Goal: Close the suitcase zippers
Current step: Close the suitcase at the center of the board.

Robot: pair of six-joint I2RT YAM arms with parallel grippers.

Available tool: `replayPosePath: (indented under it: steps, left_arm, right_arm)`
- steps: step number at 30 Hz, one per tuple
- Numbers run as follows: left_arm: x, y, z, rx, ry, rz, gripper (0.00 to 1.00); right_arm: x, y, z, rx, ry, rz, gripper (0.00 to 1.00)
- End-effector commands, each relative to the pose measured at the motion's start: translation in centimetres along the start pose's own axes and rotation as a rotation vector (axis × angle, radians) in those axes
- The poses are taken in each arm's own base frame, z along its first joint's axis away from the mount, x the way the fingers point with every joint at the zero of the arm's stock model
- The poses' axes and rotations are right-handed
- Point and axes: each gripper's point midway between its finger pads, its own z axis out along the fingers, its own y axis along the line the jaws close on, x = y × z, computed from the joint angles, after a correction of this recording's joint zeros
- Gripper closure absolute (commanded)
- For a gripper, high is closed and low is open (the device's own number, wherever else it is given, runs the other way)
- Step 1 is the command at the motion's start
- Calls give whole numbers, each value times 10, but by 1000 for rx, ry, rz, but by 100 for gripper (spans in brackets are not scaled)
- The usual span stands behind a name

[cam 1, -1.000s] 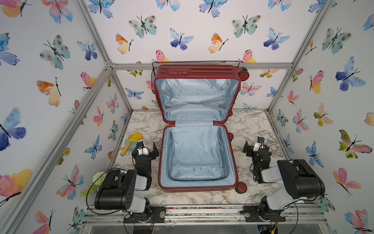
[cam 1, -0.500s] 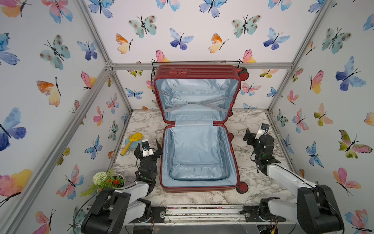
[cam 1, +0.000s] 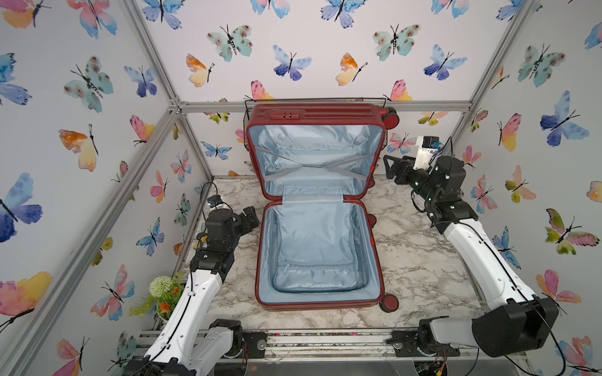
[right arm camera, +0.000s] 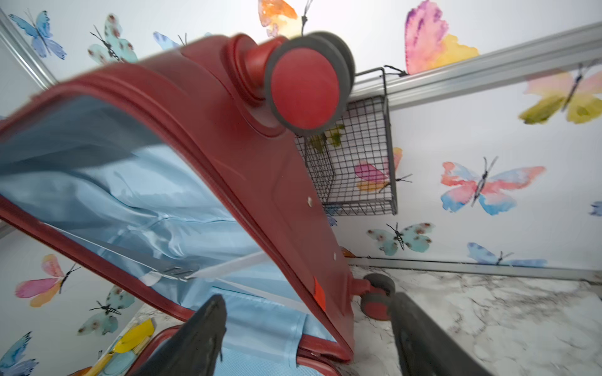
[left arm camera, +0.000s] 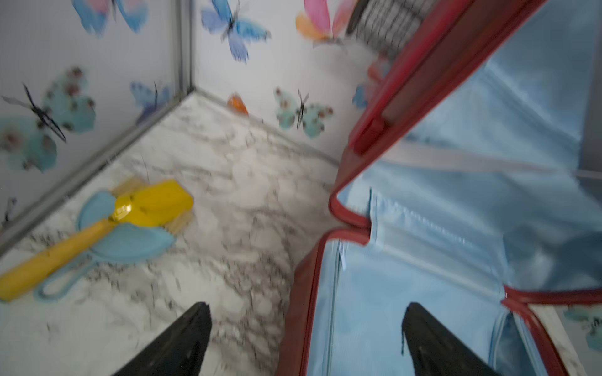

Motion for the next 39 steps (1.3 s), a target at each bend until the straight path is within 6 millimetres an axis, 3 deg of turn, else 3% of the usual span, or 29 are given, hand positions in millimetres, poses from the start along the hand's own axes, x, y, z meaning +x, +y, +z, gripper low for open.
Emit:
replayPosePath:
  steps: [1,6,10,12,14,15,17,21,25,28,30,32,34,37,39]
  left_arm:
    - [98,20,-18,-33,409,-67,3]
    - [144,19,-26,51,482,-194,2]
    - [185,11,-21,60,558,-238,4]
    - [199,10,-17,42,573,-236,13]
    - [206,5,-11,67,565,-263,29]
    - [206,4,-8,73,553,-282,38]
    - [202,2,0,83,515,-327,62]
    - [164,-8,20,88,370,-353,92]
    - [110,-19,48,97,253,-364,98]
    - [81,-26,69,118,261,-364,100]
    - [63,-21,80,119,239,-375,100]
    - [46,-10,86,135,200,-412,100]
    - [34,1,89,126,173,-435,100]
    - [26,4,92,137,177,-431,100]
    - [24,4,92,148,188,-430,98]
  right_arm:
    - [4,15,29,-66,21,-38,17]
    - [-15,27,64,-22,-108,-110,21]
    - [-22,14,76,45,-237,-122,41]
    - [-21,25,70,-4,-282,-158,61]
    - [-19,47,51,-63,-342,-232,85]
    - [-17,55,41,-73,-356,-262,92]
    - [-3,70,18,-109,-333,-322,96]
    - [51,64,-17,-105,-154,-322,90]
    - [130,54,-55,-121,89,-219,81]
    - [188,51,-87,-146,280,-115,54]
    - [215,34,-108,-61,388,-59,36]
    - [232,4,-128,118,471,-19,26]
    - [248,-27,-153,329,558,47,23]
    - [262,-40,-178,463,661,126,22]
    - [257,-40,-188,491,673,162,20]
